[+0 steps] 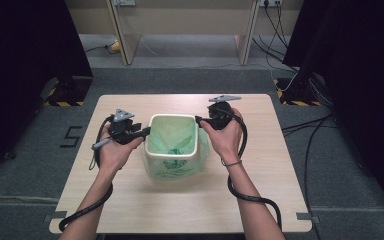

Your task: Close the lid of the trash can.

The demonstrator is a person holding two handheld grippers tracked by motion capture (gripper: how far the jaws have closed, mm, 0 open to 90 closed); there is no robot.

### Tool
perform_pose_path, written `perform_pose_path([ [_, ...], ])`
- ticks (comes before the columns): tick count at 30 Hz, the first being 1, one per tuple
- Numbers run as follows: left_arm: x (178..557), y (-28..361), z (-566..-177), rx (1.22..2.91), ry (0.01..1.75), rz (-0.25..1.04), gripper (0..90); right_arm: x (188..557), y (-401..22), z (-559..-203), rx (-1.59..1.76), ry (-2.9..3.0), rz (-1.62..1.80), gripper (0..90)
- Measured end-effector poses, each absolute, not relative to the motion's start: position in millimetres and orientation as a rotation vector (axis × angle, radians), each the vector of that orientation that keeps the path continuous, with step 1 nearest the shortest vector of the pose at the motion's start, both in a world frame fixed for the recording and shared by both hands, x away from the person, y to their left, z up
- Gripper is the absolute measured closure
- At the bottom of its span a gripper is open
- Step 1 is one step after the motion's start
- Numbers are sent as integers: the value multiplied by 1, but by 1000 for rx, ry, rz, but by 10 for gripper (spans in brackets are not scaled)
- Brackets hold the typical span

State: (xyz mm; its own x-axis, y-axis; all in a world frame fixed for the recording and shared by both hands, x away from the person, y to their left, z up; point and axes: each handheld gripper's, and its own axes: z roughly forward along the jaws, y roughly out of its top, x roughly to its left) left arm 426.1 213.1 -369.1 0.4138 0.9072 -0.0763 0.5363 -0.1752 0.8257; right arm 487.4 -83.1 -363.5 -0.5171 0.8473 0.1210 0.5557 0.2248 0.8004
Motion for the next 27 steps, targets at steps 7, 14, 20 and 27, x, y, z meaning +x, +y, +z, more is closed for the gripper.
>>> perform_pose_path([
  [7, 434, 204, -377, 1862, 1236, 568, 651, 492, -85, -371, 1326, 2162, 1203, 483],
  [14, 437, 203, -380, 1848, 1232, 582, 670, 493, -86, -374, 1324, 2179, 1185, 505],
  [20, 440, 206, -378, 1856, 1232, 584, 686, 493, -86, -369, 1302, 2141, 1262, 454],
  [27, 443, 204, -380, 1859, 1217, 593, 748, 497, -77, -377, 1300, 2196, 1236, 474],
])
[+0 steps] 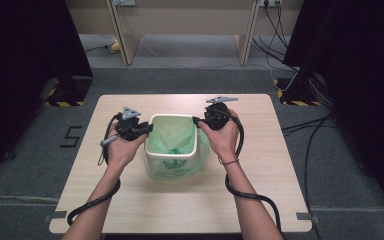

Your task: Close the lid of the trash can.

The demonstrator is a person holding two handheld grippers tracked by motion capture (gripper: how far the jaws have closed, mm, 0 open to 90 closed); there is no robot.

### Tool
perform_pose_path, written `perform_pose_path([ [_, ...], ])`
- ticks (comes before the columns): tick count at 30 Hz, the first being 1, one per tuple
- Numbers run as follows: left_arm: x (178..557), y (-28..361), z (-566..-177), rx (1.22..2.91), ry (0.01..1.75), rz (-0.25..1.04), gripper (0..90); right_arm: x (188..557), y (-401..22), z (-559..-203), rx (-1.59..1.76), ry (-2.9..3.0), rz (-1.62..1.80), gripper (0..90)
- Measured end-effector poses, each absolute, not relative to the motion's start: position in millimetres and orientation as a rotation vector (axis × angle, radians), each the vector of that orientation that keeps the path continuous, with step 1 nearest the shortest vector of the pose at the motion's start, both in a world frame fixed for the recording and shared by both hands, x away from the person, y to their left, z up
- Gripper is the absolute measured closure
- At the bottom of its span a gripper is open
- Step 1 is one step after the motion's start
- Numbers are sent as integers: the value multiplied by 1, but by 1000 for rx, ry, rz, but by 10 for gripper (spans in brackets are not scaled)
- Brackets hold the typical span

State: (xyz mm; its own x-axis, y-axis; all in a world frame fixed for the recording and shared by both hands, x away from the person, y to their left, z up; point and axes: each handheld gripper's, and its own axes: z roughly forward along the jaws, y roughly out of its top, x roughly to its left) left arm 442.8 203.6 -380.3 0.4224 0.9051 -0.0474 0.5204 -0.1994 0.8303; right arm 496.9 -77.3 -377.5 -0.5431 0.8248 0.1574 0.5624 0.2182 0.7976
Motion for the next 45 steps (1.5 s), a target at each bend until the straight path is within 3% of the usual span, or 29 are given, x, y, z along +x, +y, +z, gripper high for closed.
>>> perform_pose_path([
  [13, 445, 198, -381, 1871, 1251, 607, 734, 502, -64, -380, 1265, 2246, 1216, 713],
  [20, 447, 196, -381, 1879, 1245, 641, 733, 504, -60, -379, 1235, 2251, 1186, 741],
  [24, 450, 196, -380, 1886, 1254, 624, 729, 507, -64, -374, 1237, 2238, 1212, 811],
  [45, 454, 196, -387, 1903, 1286, 598, 728, 513, -61, -386, 1248, 2275, 1189, 777],
])
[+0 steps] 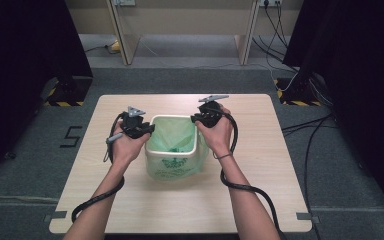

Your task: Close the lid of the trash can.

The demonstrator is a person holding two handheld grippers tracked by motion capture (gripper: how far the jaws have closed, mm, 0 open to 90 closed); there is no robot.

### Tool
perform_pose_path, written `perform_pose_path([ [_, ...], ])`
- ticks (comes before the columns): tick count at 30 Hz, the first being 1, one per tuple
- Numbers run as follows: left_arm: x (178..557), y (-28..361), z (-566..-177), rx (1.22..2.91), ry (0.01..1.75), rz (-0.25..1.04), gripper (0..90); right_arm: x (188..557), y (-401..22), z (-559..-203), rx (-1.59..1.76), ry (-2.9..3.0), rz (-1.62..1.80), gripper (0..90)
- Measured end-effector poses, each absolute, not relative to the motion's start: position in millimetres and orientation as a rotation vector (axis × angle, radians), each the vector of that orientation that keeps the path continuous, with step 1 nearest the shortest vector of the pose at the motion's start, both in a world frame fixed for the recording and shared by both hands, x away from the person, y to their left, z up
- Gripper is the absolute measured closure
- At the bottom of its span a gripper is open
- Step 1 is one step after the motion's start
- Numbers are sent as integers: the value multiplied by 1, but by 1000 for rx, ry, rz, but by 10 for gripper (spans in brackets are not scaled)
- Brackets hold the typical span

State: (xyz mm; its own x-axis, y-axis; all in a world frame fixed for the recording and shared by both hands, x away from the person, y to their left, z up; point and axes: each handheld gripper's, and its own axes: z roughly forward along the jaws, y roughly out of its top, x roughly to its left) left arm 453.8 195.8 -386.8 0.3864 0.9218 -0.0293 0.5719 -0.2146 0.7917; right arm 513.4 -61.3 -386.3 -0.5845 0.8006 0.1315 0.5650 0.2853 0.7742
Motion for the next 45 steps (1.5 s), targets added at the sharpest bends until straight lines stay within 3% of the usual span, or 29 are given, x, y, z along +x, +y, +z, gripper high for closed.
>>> perform_pose_path([
  [6, 453, 197, -387, 1898, 1278, 589, 714, 513, -60, -387, 1257, 2279, 1175, 724],
  [10, 452, 200, -386, 1866, 1278, 591, 578, 514, -61, -390, 1281, 2254, 1170, 575],
  [22, 439, 217, -383, 1810, 1276, 551, 338, 506, -76, -385, 1286, 2238, 1245, 433],
  [29, 430, 238, -387, 1738, 1288, 525, 321, 500, -98, -385, 1341, 2194, 1306, 415],
  [45, 405, 290, -416, 1667, 1280, 612, 324, 478, -175, -405, 1475, 2104, 1209, 417],
])
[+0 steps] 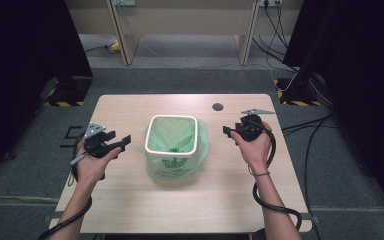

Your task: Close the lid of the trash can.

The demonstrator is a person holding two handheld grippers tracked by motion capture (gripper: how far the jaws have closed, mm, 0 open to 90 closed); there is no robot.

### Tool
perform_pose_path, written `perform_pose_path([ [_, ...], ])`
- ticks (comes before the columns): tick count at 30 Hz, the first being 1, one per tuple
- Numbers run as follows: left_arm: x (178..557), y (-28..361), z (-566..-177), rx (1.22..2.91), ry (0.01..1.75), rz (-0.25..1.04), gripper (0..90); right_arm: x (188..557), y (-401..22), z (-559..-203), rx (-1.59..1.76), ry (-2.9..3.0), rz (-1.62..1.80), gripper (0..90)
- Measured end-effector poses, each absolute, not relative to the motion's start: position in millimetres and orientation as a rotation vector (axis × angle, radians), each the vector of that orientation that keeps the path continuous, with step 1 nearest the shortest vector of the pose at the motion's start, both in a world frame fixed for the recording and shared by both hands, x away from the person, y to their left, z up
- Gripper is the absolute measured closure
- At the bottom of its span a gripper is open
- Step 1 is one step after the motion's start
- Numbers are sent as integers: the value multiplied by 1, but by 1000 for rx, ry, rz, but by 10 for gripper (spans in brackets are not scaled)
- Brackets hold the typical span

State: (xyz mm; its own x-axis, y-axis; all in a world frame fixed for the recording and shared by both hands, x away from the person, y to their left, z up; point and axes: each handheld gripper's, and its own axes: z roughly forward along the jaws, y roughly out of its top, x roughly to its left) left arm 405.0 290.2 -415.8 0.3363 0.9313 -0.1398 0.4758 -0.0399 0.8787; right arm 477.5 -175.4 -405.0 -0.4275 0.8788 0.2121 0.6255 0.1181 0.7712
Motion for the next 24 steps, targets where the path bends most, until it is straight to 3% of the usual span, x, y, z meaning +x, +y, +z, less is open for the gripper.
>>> perform_pose_path([
  [24, 376, 308, -453, 1704, 1266, 642, 324, 437, -233, -434, 1546, 1981, 1141, 409],
])
